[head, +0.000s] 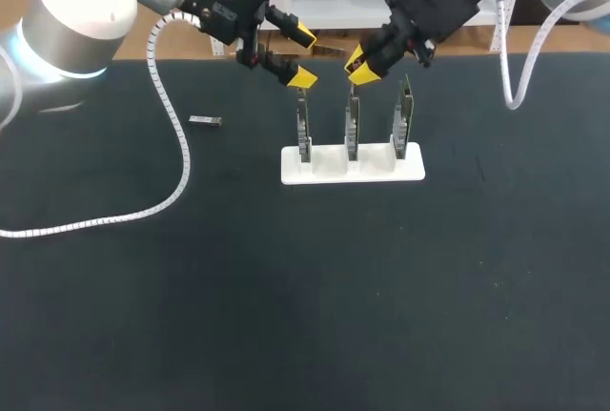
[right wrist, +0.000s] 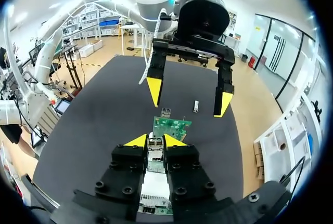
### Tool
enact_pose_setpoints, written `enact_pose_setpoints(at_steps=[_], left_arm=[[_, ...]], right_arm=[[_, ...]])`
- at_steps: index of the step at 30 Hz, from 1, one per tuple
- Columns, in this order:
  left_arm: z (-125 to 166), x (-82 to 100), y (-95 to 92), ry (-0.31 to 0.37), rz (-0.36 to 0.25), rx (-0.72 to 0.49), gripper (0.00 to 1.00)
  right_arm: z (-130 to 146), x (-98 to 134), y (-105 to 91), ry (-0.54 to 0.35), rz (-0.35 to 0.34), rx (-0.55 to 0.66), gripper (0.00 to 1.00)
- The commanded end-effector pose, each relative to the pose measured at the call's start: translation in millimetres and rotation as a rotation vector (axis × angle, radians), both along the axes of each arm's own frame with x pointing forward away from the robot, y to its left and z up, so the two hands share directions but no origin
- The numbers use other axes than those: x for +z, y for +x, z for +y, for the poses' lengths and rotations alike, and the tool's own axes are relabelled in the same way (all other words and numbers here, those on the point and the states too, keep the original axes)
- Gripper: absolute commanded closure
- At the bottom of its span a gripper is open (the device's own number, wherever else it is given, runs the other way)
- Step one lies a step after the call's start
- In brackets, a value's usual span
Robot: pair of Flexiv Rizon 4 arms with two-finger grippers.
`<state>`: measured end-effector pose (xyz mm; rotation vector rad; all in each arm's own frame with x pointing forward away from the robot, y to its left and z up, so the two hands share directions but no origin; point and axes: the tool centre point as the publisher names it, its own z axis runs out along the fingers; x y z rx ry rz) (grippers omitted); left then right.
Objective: Pick up the optical module with the left hand, and insert it into the network port with the right hand.
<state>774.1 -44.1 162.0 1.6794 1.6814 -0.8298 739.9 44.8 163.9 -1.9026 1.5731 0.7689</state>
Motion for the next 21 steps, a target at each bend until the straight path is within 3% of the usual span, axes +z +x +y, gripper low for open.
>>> enact_pose_setpoints(at_steps=[1,21], left_arm=[[0,0.3,-0.4,0.003,0.000,0.001,0.00],[0,0.3,-0.4,0.003,0.000,0.001,0.00]], right_arm=[[0,-1,1.5,0.001,0.001,0.001,1.00],[-3,-10,1.4,0.007,-0.015,-0.004,1.00]])
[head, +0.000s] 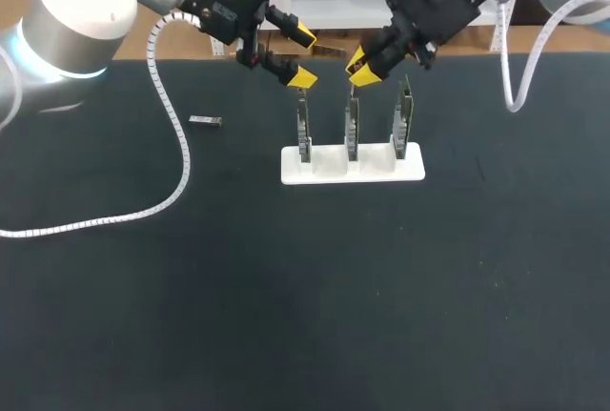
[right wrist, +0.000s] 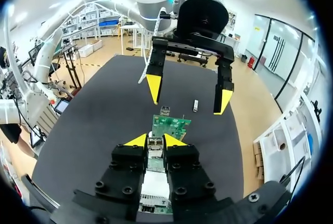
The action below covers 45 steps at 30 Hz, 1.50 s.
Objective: Pick up the optical module with the left hand, and insert it into the network port with the right hand.
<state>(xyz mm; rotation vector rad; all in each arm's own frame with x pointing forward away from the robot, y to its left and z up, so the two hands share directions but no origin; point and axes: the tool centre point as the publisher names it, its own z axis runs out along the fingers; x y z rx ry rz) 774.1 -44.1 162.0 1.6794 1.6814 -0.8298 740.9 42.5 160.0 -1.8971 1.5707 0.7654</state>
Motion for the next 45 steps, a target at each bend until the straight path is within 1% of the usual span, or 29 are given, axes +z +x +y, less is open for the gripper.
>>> enact_pose_setpoints(at_steps=[1,7,11,16,22,26,36,45], left_arm=[[0,0.4,-0.4,0.003,0.000,0.001,0.00],[0,0.4,-0.4,0.003,0.000,0.001,0.00],[0,0.4,-0.4,0.003,0.000,0.001,0.00],[0,0.4,-0.4,0.003,0.000,0.001,0.00],[0,0.4,-0.4,0.003,0.000,0.001,0.00],[0,0.4,-0.4,0.003,0.000,0.001,0.00],[0,0.4,-0.4,0.003,0.000,0.001,0.00],[0,0.4,-0.4,0.003,0.000,0.001,0.00]], right_arm=[[-1,-5,0.3,0.003,-0.015,-0.001,1.00],[-2,9,-1.2,-0.012,-0.046,-0.006,1.00],[-2,12,-2.2,-0.019,-0.060,-0.006,1.00],[-1,11,-2.1,-0.021,-0.057,-0.005,1.00],[2,0,-0.4,-0.019,-0.034,0.003,1.00],[3,-2,1.2,-0.017,-0.028,0.007,1.00],[2,3,2.6,-0.024,-0.043,0.012,1.00],[3,-2,3.5,-0.020,-0.024,0.011,1.00]])
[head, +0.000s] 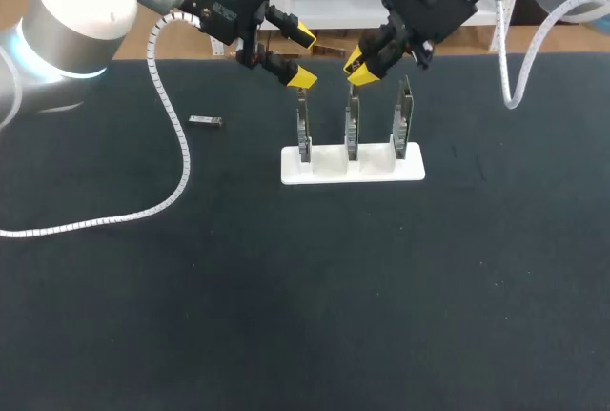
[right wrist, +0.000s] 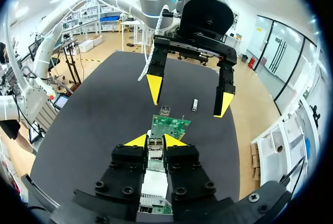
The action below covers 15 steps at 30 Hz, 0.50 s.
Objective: Pick up the optical module with the left hand, and insert it into the network port with the right hand.
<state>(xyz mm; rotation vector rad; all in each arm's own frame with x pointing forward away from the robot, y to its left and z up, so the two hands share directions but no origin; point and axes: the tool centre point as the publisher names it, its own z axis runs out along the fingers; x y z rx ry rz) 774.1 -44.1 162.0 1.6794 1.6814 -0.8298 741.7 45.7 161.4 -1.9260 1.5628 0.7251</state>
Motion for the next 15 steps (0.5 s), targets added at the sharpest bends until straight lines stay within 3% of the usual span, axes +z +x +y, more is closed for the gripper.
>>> enact_pose_setpoints(at_steps=[1,15], left_arm=[[0,0.4,-0.4,0.003,0.000,0.001,0.00],[0,0.4,-0.4,0.003,0.000,0.001,0.00]], right_arm=[[0,-4,2.6,0.005,0.003,0.001,1.00],[-2,9,0.9,-0.005,-0.045,-0.006,1.00]])
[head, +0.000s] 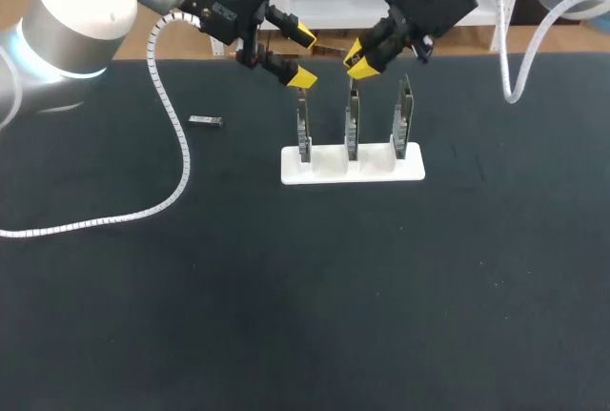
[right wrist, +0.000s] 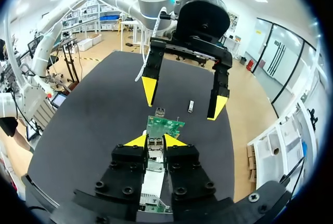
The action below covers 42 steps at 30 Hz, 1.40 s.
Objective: Pick up the optical module with the left hand, and insert it into the network port with the right hand.
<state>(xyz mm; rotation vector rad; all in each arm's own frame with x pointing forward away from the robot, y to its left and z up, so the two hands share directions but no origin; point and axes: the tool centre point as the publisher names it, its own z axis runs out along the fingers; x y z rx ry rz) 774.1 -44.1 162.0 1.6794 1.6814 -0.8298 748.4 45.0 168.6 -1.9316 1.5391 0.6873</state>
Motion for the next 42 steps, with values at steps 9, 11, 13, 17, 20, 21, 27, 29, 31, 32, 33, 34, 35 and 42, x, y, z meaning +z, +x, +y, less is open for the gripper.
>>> enact_pose_setpoints(at_steps=[9,11,13,17,20,21,27,29,31,32,33,34,35,42], left_arm=[[-0.2,0.4,-0.4,0.003,0.000,0.001,0.00],[-0.2,0.4,-0.4,0.003,0.000,0.001,0.00],[-0.2,0.4,-0.4,0.003,0.000,0.001,0.00],[-0.2,0.4,-0.4,0.003,0.000,0.001,0.00],[-0.2,0.4,-0.4,0.003,0.000,0.001,0.00],[-0.2,0.4,-0.4,0.003,0.000,0.001,0.00],[-0.2,0.4,-0.4,0.003,0.000,0.001,0.00],[-0.2,0.4,-0.4,0.003,0.000,0.001,0.00],[-0.2,0.4,-0.4,0.003,0.000,0.001,0.00],[-0.2,0.4,-0.4,0.003,0.000,0.001,0.00],[-0.2,0.4,-0.4,0.003,0.000,0.001,0.00],[-0.2,0.4,-0.4,0.003,0.000,0.001,0.00],[-0.2,0.4,-0.4,0.003,0.000,0.001,0.00],[-0.2,0.4,-0.4,0.003,0.000,0.001,0.00]], right_arm=[[-0.6,-7.0,-8.1,-0.012,0.016,-0.013,1.00],[-0.3,-7.5,-7.8,-0.014,0.019,-0.012,1.00],[0.0,-6.9,-6.9,-0.015,0.019,-0.010,1.00],[0.8,-2.8,-4.7,-0.019,0.011,-0.004,1.00],[0.9,-0.4,-4.0,-0.020,0.005,-0.003,1.00],[0.9,-0.3,-4.0,-0.021,0.004,-0.002,1.00],[1.4,-5.6,-6.8,-0.014,0.016,-0.008,1.00],[1.7,-6.5,-7.6,-0.014,0.018,-0.009,1.00],[1.7,-6.9,-8.1,-0.012,0.020,-0.013,1.00],[1.4,-7.1,-8.4,-0.011,0.020,-0.014,1.00],[1.1,-7.3,-8.6,-0.011,0.020,-0.015,1.00],[0.9,-7.4,-8.8,-0.011,0.020,-0.016,1.00],[0.5,-7.6,-9.0,-0.011,0.020,-0.019,1.00],[-0.3,-3.3,-6.8,-0.013,0.007,-0.016,1.00]])
